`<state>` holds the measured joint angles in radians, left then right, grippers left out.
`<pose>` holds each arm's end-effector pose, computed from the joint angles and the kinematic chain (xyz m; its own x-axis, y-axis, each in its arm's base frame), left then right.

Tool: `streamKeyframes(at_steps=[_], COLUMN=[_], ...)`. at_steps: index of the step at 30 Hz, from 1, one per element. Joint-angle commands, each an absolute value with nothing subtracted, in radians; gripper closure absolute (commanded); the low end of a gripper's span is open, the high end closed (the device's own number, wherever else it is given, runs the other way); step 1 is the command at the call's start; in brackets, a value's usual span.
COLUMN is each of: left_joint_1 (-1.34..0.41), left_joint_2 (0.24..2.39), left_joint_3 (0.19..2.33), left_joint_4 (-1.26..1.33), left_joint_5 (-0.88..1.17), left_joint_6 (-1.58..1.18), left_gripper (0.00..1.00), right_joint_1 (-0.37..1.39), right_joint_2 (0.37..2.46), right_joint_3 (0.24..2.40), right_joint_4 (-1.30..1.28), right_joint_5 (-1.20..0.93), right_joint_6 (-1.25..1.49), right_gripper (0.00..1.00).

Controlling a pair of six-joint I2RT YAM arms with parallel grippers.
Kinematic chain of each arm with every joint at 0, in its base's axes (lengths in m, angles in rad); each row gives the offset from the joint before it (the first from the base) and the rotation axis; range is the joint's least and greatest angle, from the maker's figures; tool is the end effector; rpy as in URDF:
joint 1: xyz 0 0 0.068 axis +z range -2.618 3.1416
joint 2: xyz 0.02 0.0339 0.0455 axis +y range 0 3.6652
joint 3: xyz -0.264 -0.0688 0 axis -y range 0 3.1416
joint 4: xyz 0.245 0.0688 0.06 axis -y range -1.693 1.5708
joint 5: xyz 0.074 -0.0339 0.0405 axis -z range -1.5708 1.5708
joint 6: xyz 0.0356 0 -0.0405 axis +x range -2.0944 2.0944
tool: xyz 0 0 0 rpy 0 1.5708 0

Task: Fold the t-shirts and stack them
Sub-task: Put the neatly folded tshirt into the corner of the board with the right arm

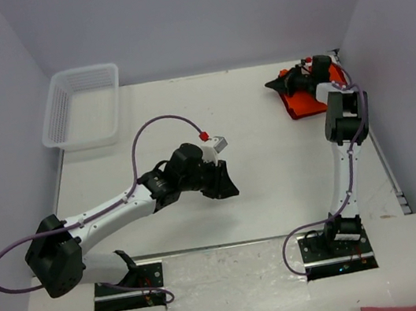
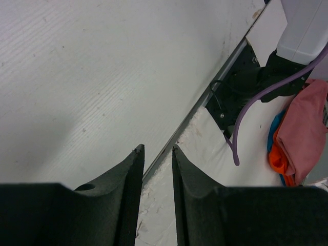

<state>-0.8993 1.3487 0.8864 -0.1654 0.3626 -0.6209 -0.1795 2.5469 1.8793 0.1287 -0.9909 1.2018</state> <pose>0.1735 -0.2386 0.2524 -0.8269 0.1663 -0.5371 0.5281 0.5578 -0.6403 0.5450 -0.0686 0.1089 -0.7498 0.6554 0.0908 0.2514 0.1552 0.9553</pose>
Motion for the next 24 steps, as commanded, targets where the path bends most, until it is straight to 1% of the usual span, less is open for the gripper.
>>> streamKeyframes(at_steps=[1, 4, 6, 11, 13, 16, 17, 19, 20, 21, 24], left_joint_1=[-0.904, -0.905, -0.905, -0.908, -0.914, -0.917, -0.919, -0.919, -0.919, -0.919, -0.919], left_joint_2=[1.353, 1.353, 1.348, 1.336, 1.327, 1.309, 1.304, 1.289, 1.284, 1.278, 1.273], left_joint_3=[0.922, 0.92, 0.919, 0.914, 0.908, 0.896, 0.894, 0.885, 0.884, 0.879, 0.874], left_joint_4=[-0.144, -0.143, -0.141, -0.141, -0.135, -0.133, -0.132, -0.13, -0.13, -0.132, -0.13], left_joint_5=[0.382, 0.383, 0.385, 0.385, 0.382, 0.377, 0.376, 0.373, 0.371, 0.37, 0.371], left_joint_6=[-0.638, -0.644, -0.647, -0.66, -0.666, -0.672, -0.672, -0.675, -0.675, -0.673, -0.675], left_gripper=[0.7, 0.7, 0.7, 0.7, 0.7, 0.7, 0.7, 0.7, 0.7, 0.7, 0.7], right_joint_1=[-0.17, -0.169, -0.17, -0.17, -0.175, -0.176, -0.175, -0.175, -0.175, -0.175, -0.176], right_joint_2=[2.568, 2.569, 2.542, 2.338, 2.3, 2.266, 2.276, 2.301, 2.316, 2.336, 2.327], right_joint_3=[2.012, 2.119, 2.135, 2.053, 2.043, 2.071, 2.11, 2.196, 2.226, 2.241, 2.2], right_joint_4=[0.084, 0.005, -0.035, -0.139, -0.187, -0.325, -0.419, -0.574, -0.619, -0.656, -0.715], right_joint_5=[-1.095, -1.143, -1.154, -1.085, -1.045, -0.916, -0.825, -0.718, -0.665, -0.55, -0.344], right_joint_6=[1.139, 1.063, 0.999, 0.867, 0.839, 0.764, 0.718, 0.645, 0.621, 0.605, 0.565], right_gripper=[1.0, 1.0, 1.0, 1.0, 1.0, 1.0, 1.0, 1.0, 1.0, 1.0, 1.0])
